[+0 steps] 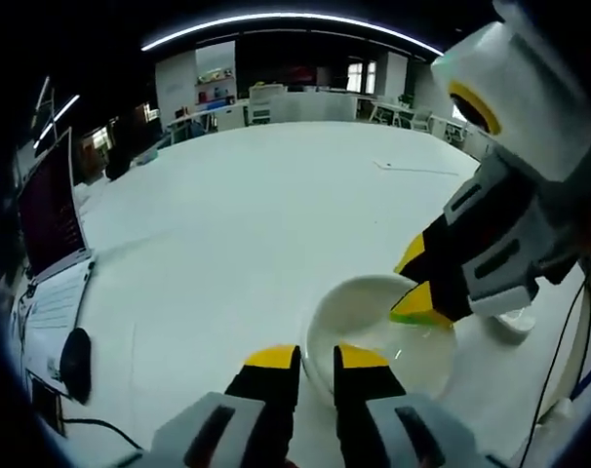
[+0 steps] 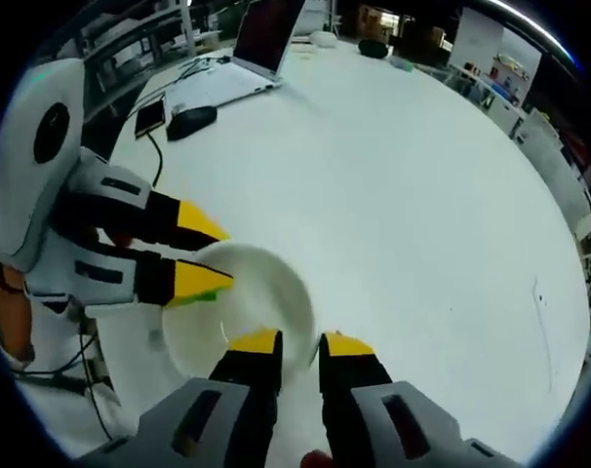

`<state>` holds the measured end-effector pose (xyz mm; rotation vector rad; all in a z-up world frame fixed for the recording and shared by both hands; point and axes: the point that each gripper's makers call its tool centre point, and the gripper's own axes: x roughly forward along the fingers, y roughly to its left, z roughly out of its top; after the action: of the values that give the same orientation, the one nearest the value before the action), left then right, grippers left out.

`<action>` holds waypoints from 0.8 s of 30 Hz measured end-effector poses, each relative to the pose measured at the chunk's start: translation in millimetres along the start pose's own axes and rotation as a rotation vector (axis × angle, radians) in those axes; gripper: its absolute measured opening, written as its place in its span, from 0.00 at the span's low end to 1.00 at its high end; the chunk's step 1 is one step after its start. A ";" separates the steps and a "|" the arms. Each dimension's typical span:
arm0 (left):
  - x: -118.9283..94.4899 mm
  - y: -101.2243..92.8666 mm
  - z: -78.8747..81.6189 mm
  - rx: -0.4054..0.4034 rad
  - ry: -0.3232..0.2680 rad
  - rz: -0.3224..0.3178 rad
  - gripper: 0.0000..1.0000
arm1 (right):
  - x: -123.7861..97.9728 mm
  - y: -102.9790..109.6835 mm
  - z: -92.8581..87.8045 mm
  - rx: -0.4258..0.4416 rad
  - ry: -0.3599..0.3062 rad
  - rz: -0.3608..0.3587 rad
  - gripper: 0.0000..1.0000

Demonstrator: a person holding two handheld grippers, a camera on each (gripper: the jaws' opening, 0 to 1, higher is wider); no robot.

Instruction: Tidy tabletop coffee trays, cups and spoons，present forward

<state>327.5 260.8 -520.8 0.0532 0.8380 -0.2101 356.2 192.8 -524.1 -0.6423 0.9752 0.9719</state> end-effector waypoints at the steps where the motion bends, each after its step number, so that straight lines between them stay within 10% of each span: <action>1: 0.1 0.5 0.0 -0.004 0.003 0.005 0.16 | 0.3 0.6 0.3 0.024 -0.005 0.005 0.11; 24: 1.0 2.4 4.5 -0.086 0.035 0.108 0.08 | 1.6 -9.4 -3.5 0.211 0.066 -0.011 0.06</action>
<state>332.0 262.4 -518.7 0.0214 0.8753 -0.0710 363.6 186.4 -526.7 -0.5047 1.1145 0.8288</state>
